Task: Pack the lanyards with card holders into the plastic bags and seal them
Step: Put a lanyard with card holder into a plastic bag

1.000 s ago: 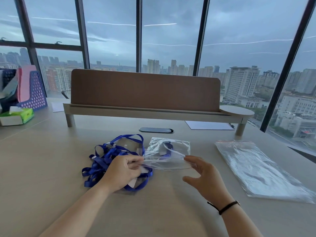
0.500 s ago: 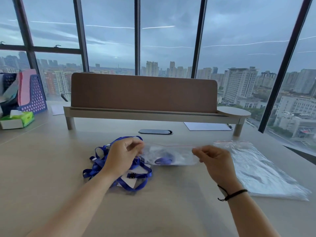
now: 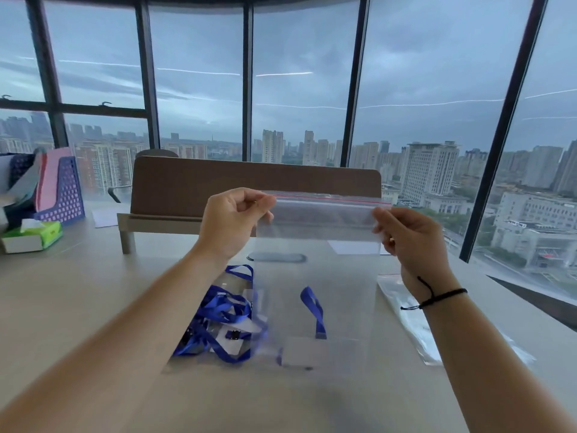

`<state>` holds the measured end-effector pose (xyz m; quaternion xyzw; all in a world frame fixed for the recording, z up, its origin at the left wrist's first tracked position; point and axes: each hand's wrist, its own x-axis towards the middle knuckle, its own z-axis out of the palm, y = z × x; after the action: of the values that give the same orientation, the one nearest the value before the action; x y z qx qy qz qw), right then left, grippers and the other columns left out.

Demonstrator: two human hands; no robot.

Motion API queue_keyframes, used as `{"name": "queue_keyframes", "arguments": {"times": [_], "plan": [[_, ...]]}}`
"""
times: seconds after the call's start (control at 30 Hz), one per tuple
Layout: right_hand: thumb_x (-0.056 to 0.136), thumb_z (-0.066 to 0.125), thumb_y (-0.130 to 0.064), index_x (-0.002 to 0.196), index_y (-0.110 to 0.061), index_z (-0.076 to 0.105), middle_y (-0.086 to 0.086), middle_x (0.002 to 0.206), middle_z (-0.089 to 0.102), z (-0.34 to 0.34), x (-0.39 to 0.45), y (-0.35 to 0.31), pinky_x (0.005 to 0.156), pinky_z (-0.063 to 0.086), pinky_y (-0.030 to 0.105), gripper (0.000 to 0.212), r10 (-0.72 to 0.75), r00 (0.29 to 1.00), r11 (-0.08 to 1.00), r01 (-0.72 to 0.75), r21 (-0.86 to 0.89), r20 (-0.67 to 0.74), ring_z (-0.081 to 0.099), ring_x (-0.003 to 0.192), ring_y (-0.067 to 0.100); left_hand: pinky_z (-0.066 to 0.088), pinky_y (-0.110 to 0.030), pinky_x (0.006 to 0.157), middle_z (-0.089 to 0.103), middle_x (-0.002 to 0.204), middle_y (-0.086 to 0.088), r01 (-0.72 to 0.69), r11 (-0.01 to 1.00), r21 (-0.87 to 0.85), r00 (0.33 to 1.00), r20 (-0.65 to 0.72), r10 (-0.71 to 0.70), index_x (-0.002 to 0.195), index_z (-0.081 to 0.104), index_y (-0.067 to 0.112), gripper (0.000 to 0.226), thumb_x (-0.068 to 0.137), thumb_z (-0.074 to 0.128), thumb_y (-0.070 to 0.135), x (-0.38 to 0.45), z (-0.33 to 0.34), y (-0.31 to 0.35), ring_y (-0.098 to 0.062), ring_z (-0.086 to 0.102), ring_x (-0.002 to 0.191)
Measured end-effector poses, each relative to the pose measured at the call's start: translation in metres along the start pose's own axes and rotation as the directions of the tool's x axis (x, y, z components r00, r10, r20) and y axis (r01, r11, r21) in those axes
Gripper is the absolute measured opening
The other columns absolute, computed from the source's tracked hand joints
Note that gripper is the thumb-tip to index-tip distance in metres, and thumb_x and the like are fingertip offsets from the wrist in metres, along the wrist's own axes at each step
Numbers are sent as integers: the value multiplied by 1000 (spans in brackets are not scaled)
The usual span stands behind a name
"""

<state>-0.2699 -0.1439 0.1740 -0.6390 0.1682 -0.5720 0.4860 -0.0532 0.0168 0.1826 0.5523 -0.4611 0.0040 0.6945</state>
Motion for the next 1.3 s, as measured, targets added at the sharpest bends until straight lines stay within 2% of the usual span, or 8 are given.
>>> {"name": "queue_keyframes", "arguments": {"times": [0.3, 0.53, 0.73, 0.9, 1.03, 1.1, 1.2, 1.3], "plan": [[88, 71, -21, 84, -7, 72, 4, 68, 65, -5, 39, 122, 47, 32, 23, 14, 441, 897, 845, -431, -317, -44, 42, 51, 14, 53, -26, 50, 75, 73, -7, 301, 926, 228, 946, 51, -320, 90, 73, 10, 13, 90, 72, 23, 18, 53, -122, -15, 67, 57], [90, 67, -22, 87, -12, 70, 3, 74, 68, -13, 86, 222, 43, 35, 20, 11, 534, 842, 748, -513, -421, -77, 52, 54, 14, 59, -26, 54, 72, 78, -7, 405, 849, 339, 880, 105, -463, 103, 69, 4, 12, 97, 62, 10, 48, 91, -215, -15, 66, 54], [88, 62, -14, 73, -4, 67, 13, 72, 67, -9, 118, 272, 37, 34, 16, 19, 533, 841, 660, -482, -577, -94, 50, 50, 17, 64, -37, 69, 72, 86, -11, 438, 790, 429, 841, 114, -528, 117, 62, 9, 23, 95, 60, 7, 71, 112, -270, -22, 73, 68], [80, 64, -20, 82, 2, 71, 20, 86, 70, -10, 119, 298, 59, 40, 26, 23, 500, 856, 503, -411, -760, -132, 58, 64, 27, 62, -35, 72, 73, 91, -12, 404, 732, 549, 822, 132, -553, 121, 58, 15, 32, 91, 66, 13, 68, 118, -293, -21, 71, 65], [81, 69, -23, 77, -11, 72, 5, 78, 71, -7, 118, 299, 67, 47, 26, 13, 486, 866, 463, -373, -804, -122, 66, 81, 29, 57, -42, 88, 72, 105, -12, 353, 694, 628, 834, 125, -538, 121, 60, 16, 36, 87, 72, 24, 67, 118, -299, -24, 71, 85], [81, 71, -30, 86, -17, 71, 5, 93, 71, -7, 118, 297, 73, 49, 28, 14, 471, 874, 433, -347, -832, -119, 64, 83, 26, 55, -41, 93, 71, 112, -10, 315, 668, 674, 839, 131, -528, 123, 60, 16, 41, 87, 73, 29, 67, 117, -295, -25, 69, 95], [82, 72, -39, 116, -19, 62, 8, 113, 66, -9, 111, 290, 85, 50, 35, 41, 439, 892, 365, -287, -886, -108, 62, 103, 29, 50, -34, 94, 64, 124, -6, 229, 642, 732, 862, 154, -483, 127, 59, 13, 48, 88, 73, 36, 63, 111, -282, -24, 62, 110], [85, 68, -40, 126, -19, 55, 8, 122, 63, -5, 99, 272, 85, 47, 36, 48, 387, 919, 339, -214, -916, -71, 59, 110, 29, 46, -28, 89, 62, 126, -3, 168, 668, 725, 878, 198, -436, 127, 60, 13, 44, 90, 69, 36, 56, 99, -263, -19, 59, 114]]}}
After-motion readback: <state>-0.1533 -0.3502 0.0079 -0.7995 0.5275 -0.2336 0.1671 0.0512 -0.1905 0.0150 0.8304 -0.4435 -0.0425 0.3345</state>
